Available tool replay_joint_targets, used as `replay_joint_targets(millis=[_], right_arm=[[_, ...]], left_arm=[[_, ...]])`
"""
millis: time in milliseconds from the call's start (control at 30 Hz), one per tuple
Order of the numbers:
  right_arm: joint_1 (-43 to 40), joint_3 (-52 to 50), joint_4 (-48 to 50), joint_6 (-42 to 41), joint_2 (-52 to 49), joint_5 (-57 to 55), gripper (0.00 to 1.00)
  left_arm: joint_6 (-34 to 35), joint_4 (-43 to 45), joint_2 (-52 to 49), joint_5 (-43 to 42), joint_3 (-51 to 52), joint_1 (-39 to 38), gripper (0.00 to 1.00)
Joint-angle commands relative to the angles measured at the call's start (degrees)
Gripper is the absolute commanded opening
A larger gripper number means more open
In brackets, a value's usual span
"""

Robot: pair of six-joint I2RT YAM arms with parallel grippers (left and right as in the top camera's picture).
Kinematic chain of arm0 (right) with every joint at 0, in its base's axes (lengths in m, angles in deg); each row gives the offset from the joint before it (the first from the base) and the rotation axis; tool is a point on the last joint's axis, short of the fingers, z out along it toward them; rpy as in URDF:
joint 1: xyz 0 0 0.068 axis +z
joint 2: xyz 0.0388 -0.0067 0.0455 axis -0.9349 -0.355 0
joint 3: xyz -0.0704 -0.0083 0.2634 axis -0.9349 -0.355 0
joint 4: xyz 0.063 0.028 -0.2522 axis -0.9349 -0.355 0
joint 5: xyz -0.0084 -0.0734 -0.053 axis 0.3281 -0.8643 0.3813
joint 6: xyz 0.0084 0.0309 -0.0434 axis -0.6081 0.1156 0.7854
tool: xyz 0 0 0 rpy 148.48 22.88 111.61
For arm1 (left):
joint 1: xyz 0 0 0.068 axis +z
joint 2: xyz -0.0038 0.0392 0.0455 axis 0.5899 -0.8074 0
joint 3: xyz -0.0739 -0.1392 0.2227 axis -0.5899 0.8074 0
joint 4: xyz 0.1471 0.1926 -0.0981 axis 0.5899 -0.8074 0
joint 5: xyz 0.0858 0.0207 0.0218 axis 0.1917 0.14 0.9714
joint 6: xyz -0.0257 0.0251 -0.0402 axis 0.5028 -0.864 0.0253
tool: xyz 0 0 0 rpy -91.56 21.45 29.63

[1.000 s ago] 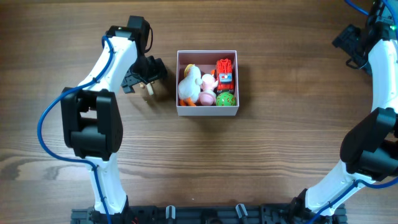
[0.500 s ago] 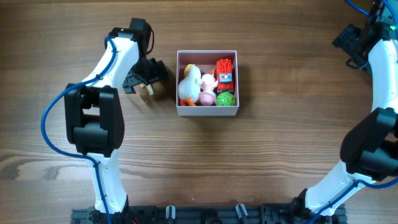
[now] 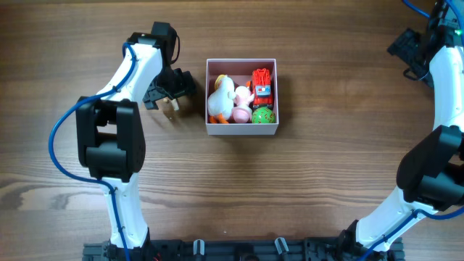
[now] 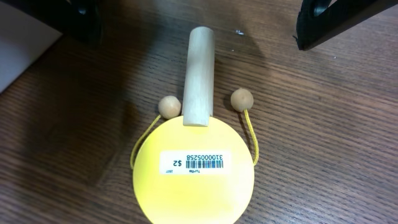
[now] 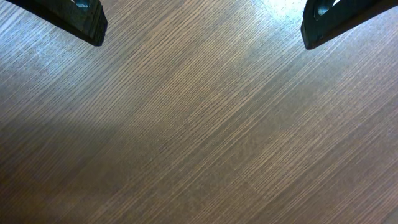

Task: Pack container
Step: 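Lower the left gripper and grasp the yellow rattle by its handle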

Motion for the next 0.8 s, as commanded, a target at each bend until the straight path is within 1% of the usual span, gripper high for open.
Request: replay_joint_targets(millis=[0, 567, 600, 633, 767], right_arm=[[0.2, -0.2, 0.1, -0.8, 0.7, -1.2, 1.00], [0.2, -0.2, 0.1, -0.8, 0.7, -1.2, 1.00], [0.2, -0.2, 0.1, -0.8, 0.7, -1.2, 1.00], [0.2, -0.2, 0.1, -0.8, 0.7, -1.2, 1.00], [0.2, -0.2, 0.1, -0.8, 0.7, -1.2, 1.00]], left_arm=[[0.2, -0.3, -2.7, -0.5, 0.3, -0.1, 1.00], [0.1, 0.1, -3.8, -0.5, 0.3, -0.1, 1.00], [0.1, 0.1, -3.8, -0.5, 0.3, -0.1, 0.97], [0.1, -0.1, -3.8, -0.5, 0.3, -0.1, 0.87], [0.1, -0.1, -3.8, -0.5, 0.3, -0.1, 0.64]])
